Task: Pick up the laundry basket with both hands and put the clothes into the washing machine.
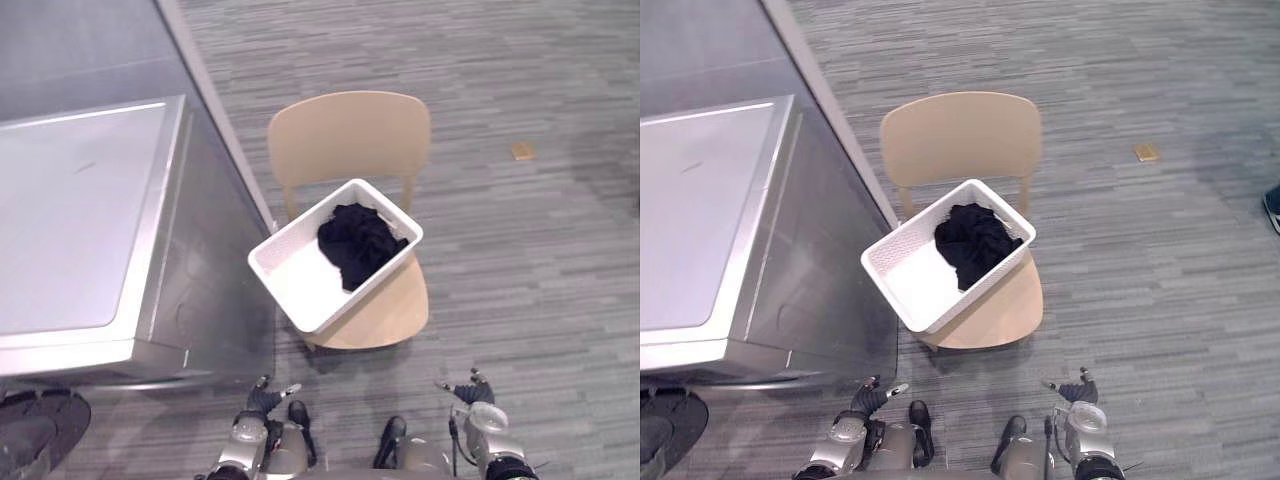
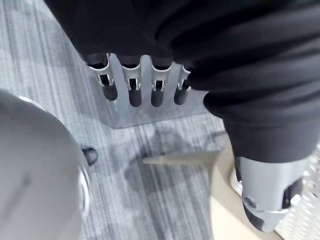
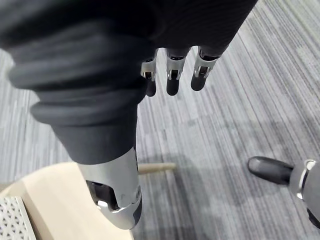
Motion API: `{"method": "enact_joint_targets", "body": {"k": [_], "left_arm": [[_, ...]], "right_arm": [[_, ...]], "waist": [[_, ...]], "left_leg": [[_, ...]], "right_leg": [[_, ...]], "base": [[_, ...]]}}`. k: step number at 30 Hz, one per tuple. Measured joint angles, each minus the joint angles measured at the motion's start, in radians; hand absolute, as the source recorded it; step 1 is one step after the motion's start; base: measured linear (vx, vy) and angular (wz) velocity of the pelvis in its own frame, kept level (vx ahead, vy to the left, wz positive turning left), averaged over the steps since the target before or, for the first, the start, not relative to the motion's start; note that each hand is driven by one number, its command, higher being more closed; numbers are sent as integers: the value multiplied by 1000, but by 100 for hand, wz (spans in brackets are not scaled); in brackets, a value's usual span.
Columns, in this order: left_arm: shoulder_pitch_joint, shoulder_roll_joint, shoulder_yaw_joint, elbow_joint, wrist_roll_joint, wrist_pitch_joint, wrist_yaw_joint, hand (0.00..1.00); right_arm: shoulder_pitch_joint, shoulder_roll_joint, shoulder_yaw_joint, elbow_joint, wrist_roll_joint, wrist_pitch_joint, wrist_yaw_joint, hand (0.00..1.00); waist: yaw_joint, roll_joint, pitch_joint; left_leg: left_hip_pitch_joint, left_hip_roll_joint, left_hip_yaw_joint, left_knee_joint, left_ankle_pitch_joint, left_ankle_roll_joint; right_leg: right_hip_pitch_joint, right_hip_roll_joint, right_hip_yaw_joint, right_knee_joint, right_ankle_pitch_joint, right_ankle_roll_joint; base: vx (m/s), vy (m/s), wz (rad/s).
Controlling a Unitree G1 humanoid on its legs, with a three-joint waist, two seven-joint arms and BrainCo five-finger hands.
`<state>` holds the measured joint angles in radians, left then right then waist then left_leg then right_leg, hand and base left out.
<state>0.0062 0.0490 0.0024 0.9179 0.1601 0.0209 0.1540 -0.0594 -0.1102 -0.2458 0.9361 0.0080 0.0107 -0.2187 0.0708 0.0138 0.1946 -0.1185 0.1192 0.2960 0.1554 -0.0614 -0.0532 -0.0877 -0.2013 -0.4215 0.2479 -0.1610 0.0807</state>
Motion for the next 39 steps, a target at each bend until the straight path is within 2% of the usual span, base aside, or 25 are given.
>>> {"method": "enact_joint_targets", "body": {"k": [1,2,3,4,5,6,7,8,9,10,11,12,13,15,17,20,23,26,28,30,32,33,36,39], "left_arm": [[2,6,0,1,0,0,0,0],[6,15,0,6,0,-4,-1,0],[7,14,-1,14,1,-4,0,0],[14,23,-9,18,0,-5,0,0],[20,42,-11,16,1,-6,0,0],[19,51,-12,16,1,-5,0,0],[21,59,-9,16,1,-3,1,0],[21,76,-7,16,1,-2,3,0],[21,81,-7,17,2,-2,3,0],[22,80,-6,17,2,-2,3,0],[24,80,-6,18,2,-2,3,0],[24,92,1,19,8,-4,1,0],[20,85,2,24,8,-3,2,0],[34,63,8,22,9,-7,2,0],[45,64,14,23,9,-7,2,0],[46,64,27,22,10,-9,2,0],[47,66,37,22,10,-9,2,0],[45,72,36,16,10,-13,3,0],[30,77,32,16,10,-26,3,0],[-10,84,24,16,9,-35,5,0],[-34,95,11,16,8,-37,12,0],[-49,101,4,14,8,-43,24,0],[-84,102,3,-1,-3,-50,27,0],[-118,97,3,-24,-26,-55,31,0]], "right_arm": [[-2,-1,0,5,-2,1,0,0],[-4,-5,0,11,-2,2,0,0],[-4,-12,0,12,-8,5,1,0],[0,-14,5,11,-11,15,1,0],[7,-13,25,10,-11,19,2,0],[10,-10,31,10,-11,19,2,0],[7,-6,36,2,-11,19,2,0],[7,-5,44,-32,-12,18,1,0],[9,-11,43,-75,-19,16,-3,0],[9,-15,43,-96,-19,16,-3,0],[11,-23,43,-150,-26,16,-7,0],[18,-29,43,-215,-56,16,-21,0],[17,-40,42,-239,-63,16,-23,0],[2,-88,64,-380,-114,17,-22,0],[-12,-128,90,-500,-172,10,-21,0],[-22,-219,120,-603,-269,-9,-11,0],[-68,-314,184,-600,-329,-21,12,0],[-188,-382,299,-526,-340,-38,35,0],[-315,-435,376,-436,-344,-48,49,0],[-474,-500,449,-294,-346,-48,49,0],[-552,-531,483,-217,-345,-45,49,0],[-603,-540,499,-168,-343,-42,49,0],[-702,-543,533,-96,-341,-26,47,0],[-767,-545,540,-43,-339,-5,42,0]], "waist": [[-2,-4,-2],[-6,-12,-3],[-13,-12,0],[-29,-14,-1],[-36,-22,1],[-41,-20,2],[-47,-25,1],[-56,-35,-1],[-58,-34,0],[-57,-32,1],[-62,-35,-1],[-69,-60,-10],[-76,-52,-7],[-74,-1,-9],[-66,15,-13],[-60,15,-13],[-59,17,-12],[-55,25,5],[-54,42,36],[-32,67,98],[-12,77,126],[2,79,150],[2,82,200],[2,86,203]], "left_leg": [[3,-11,-1,1,-3,4],[13,-35,-9,9,-19,26],[13,-46,-26,16,-54,35],[28,-61,-45,31,-69,42],[47,-69,-73,40,-78,49],[55,-70,-85,41,-79,51],[54,-68,-107,40,-79,53],[49,-65,-136,41,-75,59],[41,-59,-162,43,-74,57],[39,-55,-169,43,-73,54],[25,-57,-195,48,-70,34],[-1,-75,-231,76,-77,14],[-11,-73,-251,91,-81,8],[-20,-34,-270,87,-78,-16],[-25,-12,-273,70,-71,-28],[-34,3,-309,49,-56,-51],[-71,-1,-351,49,-36,-67],[-115,-15,-381,46,-16,-63],[-157,-30,-409,37,11,-61],[-201,-48,-436,15,52,-54],[-234,-59,-447,-8,80,-52],[-252,-68,-451,-35,107,-49],[-293,-75,-446,-86,153,-44],[-361,-82,-422,-118,189,-36]], "right_leg": [[0,-14,-4,13,-7,11],[0,-52,-8,67,-28,31],[-20,-77,0,156,-31,34],[-72,-117,58,319,-15,13],[-124,-118,154,439,12,-8],[-147,-102,203,469,4,-5],[-168,-67,269,477,-29,15],[-184,-28,330,442,-58,18],[-194,18,377,368,-61,16],[-195,35,398,319,-59,18],[-188,61,441,186,-41,28],[-173,56,455,90,48,27],[-168,56,448,95,71,27],[-165,88,409,80,68,12],[-163,115,394,61,75,1],[-157,127,351,47,75,1],[-157,117,301,40,75,0],[-179,104,267,39,77,-7],[-207,91,239,41,83,-21],[-252,74,212,64,87,-27],[-300,57,201,95,87,-27],[-337,42,199,120,86,-28],[-412,4,186,171,81,-28],[-504,-24,179,215,75,-26]], "base": [[7,128,31],[-7,103,32],[-34,171,49],[-25,172,62],[20,165,61],[76,93,55],[88,5,54],[77,-55,67],[64,-67,59],[69,-90,60],[92,-120,83],[97,-150,96],[136,-195,85],[173,-205,25],[156,-174,-3],[102,-108,23],[38,-41,49],[-44,-14,51],[-126,2,50],[-177,9,47],[-208,23,34],[-172,24,30],[-168,17,28],[-120,-11,26]]}}
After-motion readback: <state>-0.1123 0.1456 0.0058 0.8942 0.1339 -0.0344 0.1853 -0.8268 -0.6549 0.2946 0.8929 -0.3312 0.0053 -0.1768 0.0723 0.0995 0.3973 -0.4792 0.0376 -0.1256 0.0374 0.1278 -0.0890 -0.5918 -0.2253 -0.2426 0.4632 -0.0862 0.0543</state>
